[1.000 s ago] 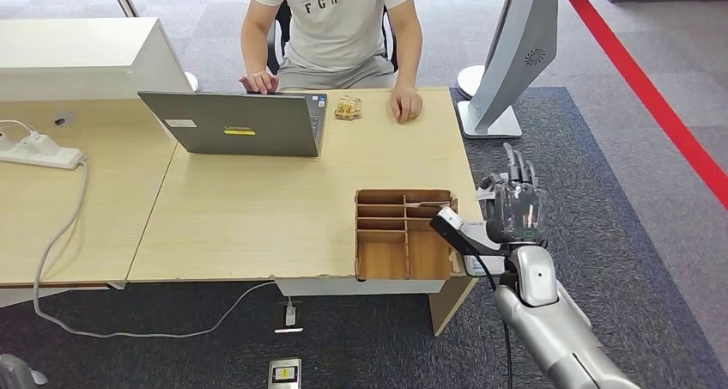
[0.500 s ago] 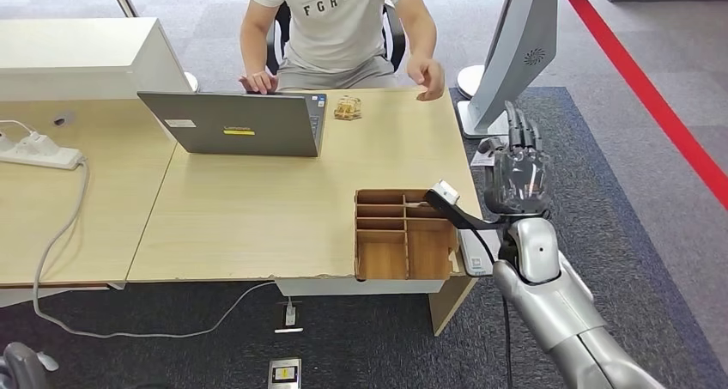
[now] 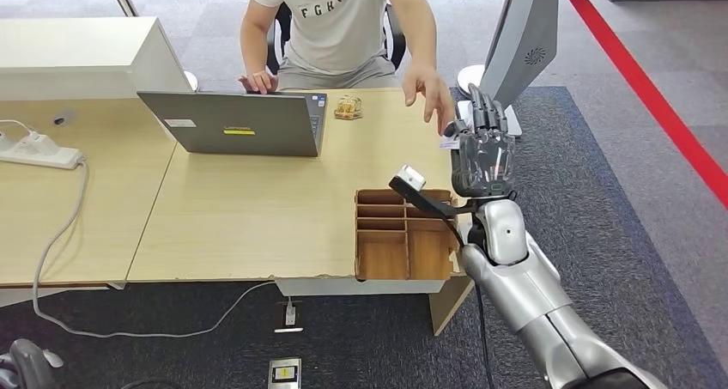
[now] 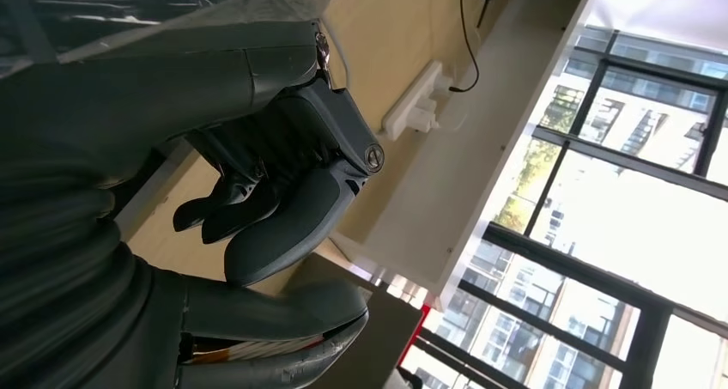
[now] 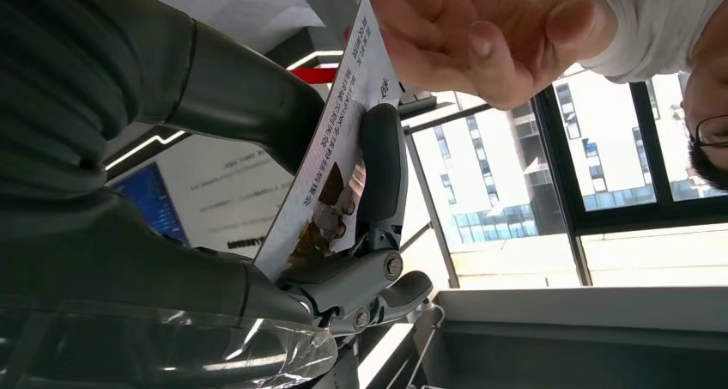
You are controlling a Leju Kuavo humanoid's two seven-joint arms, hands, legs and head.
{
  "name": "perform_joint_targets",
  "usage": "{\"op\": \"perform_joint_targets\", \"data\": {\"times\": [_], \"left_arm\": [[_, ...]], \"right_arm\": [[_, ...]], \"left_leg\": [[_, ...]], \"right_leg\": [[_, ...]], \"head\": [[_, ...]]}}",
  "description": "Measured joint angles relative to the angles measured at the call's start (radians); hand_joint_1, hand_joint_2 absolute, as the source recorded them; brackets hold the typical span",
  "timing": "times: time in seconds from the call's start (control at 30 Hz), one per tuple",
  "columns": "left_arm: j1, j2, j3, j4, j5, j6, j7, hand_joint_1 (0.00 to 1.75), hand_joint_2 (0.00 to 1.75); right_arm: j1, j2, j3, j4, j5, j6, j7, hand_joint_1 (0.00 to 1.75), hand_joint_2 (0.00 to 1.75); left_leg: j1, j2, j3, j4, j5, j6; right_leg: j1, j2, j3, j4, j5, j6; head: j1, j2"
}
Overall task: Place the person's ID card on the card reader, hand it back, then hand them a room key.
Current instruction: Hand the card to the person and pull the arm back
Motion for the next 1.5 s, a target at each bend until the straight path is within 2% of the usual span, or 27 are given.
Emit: {"op": "perform_joint_targets", "data": {"times": [0.23, 0.43, 0.6, 0.7, 0.97, 1.1, 1.5], "left_arm": [[0.004, 0.0, -0.003, 0.0, -0.009, 0.036, 0.0, 1.75, 1.75], [0.005, 0.0, -0.004, 0.0, -0.011, 0.039, 0.0, 1.75, 1.75], [0.031, 0.0, -0.004, -0.002, -0.034, 0.043, 0.0, 1.75, 1.75], [0.037, 0.0, -0.004, -0.005, -0.038, 0.051, 0.0, 1.75, 1.75], [0.04, 0.0, -0.025, -0.009, -0.053, 0.139, 0.0, 1.75, 1.75], [0.041, 0.0, -0.032, -0.009, -0.054, 0.144, 0.0, 1.75, 1.75], [0.045, 0.0, -0.054, -0.009, -0.072, 0.175, 0.0, 1.75, 1.75]], "right_arm": [[-0.052, 0.068, 0.008, 0.071, 0.03, 0.0, -0.009, 1.75, 1.75], [-0.058, 0.079, 0.01, 0.083, 0.034, 0.0, -0.009, 1.75, 1.75], [-0.102, 0.167, 0.02, 0.202, 0.065, -0.007, -0.021, 1.75, 1.75], [-0.109, 0.186, 0.022, 0.23, 0.076, -0.007, -0.026, 1.75, 1.75], [-0.127, 0.23, 0.022, 0.298, 0.096, -0.011, -0.042, 1.75, 1.75], [-0.13, 0.243, 0.022, 0.32, 0.096, -0.012, -0.043, 0.03, 1.75], [-0.138, 0.262, 0.024, 0.359, 0.134, -0.049, -0.042, 0.0, 1.75]], "left_leg": [[0.0, 0.0, 0.0, 0.0, 0.0, 0.0], [0.0, 0.0, 0.0, 0.0, 0.0, 0.0], [0.0, 0.0, 0.0, 0.0, 0.0, 0.0], [0.0, 0.0, 0.0, 0.0, 0.0, 0.0], [0.0, 0.0, 0.0, 0.0, 0.0, 0.0], [0.0, 0.0, 0.0, 0.0, 0.0, 0.0], [0.0, 0.0, 0.001, 0.0, 0.0, 0.0]], "right_leg": [[0.0, 0.0, 0.0, 0.0, 0.0, 0.0], [0.0, 0.0, 0.0, 0.0, 0.0, 0.0], [0.0, 0.0, 0.0, 0.0, 0.0, 0.0], [0.0, 0.0, 0.0, 0.0, 0.0, 0.0], [0.0, 0.0, -0.001, 0.0, 0.0, 0.0], [0.0, 0.0, -0.001, 0.0, 0.0, 0.0], [0.0, 0.0, -0.001, 0.0, 0.0, 0.0]], "head": [[0.0, 0.0], [0.0, 0.0], [0.0, 0.0], [0.0, 0.0], [0.0, 0.0], [0.0, 0.0], [0.0, 0.0]]}}
